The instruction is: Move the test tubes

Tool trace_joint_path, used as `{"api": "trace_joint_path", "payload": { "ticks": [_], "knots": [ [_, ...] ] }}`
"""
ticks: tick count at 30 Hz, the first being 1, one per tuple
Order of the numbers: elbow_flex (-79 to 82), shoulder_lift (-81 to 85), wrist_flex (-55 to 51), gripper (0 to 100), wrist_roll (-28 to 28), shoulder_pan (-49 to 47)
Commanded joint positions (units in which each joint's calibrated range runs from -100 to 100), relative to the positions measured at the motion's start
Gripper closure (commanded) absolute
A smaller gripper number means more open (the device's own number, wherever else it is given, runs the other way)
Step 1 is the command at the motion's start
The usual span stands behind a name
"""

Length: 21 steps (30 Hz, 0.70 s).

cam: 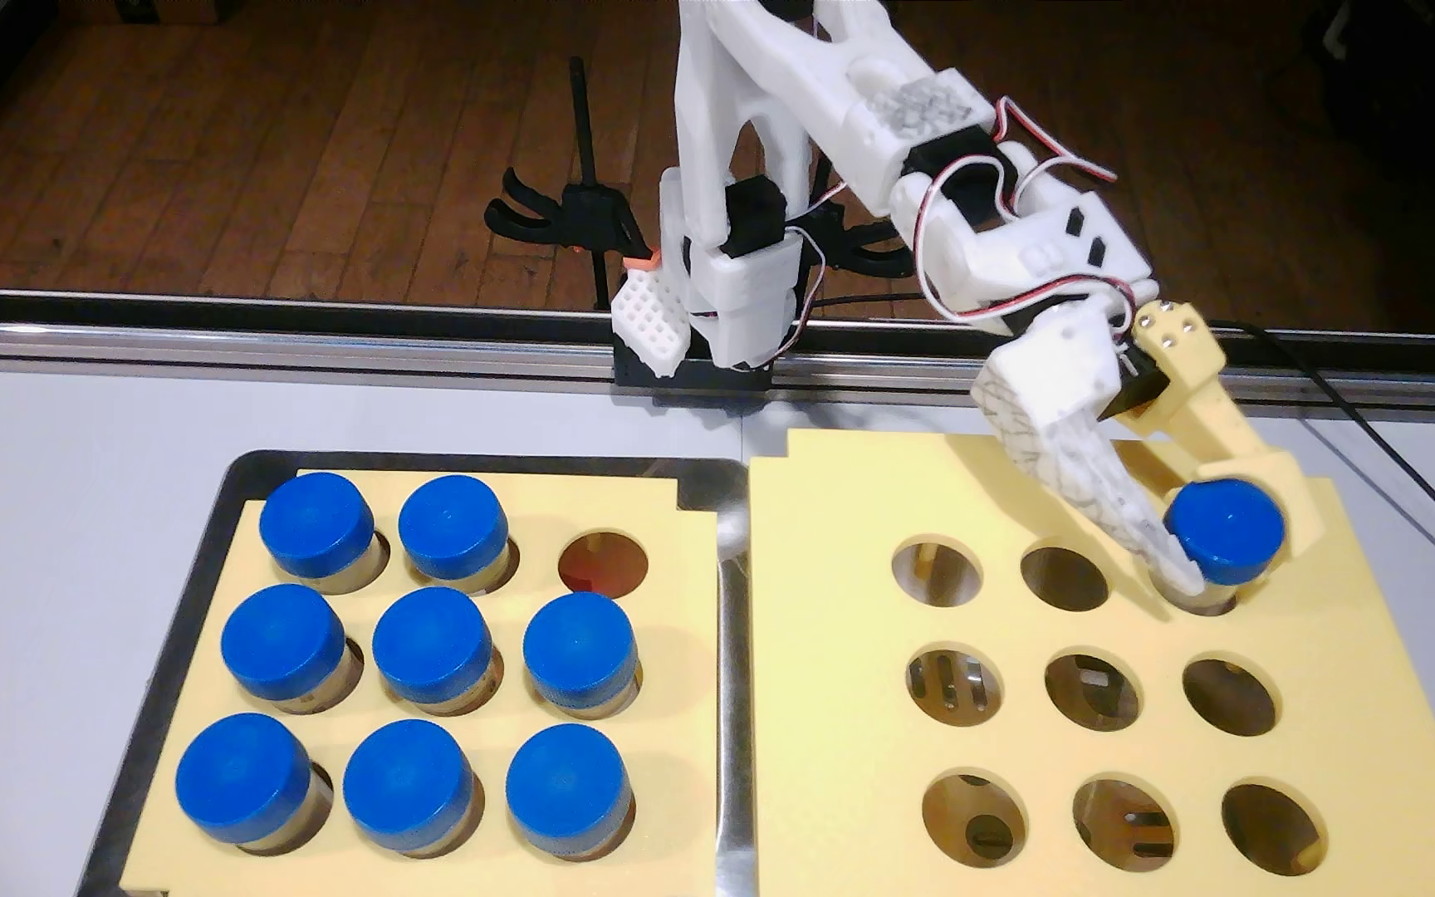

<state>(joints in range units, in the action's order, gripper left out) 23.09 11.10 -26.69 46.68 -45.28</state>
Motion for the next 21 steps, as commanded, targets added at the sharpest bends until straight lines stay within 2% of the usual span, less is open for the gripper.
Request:
{"api": "trace_joint_path", "payload": {
  "ticks": [1,3,8,14,16,17,21],
  "knots": [
    [-0.6,0.8,0.7,70,-0.2,0.8],
    [-1.3,0.9,0.7,67,-0.7,2.3],
    [-4.4,3.8,0.8,66,-0.5,6.1],
    [-6.9,19.9,0.2,66,-0.3,17.6],
    [-2.9,25.5,-0.5,67,-0.3,22.3],
    [3.4,30.8,-0.6,67,-0.3,27.3],
    [18.4,40.7,-0.5,67,-0.3,36.9]
  ]
}}
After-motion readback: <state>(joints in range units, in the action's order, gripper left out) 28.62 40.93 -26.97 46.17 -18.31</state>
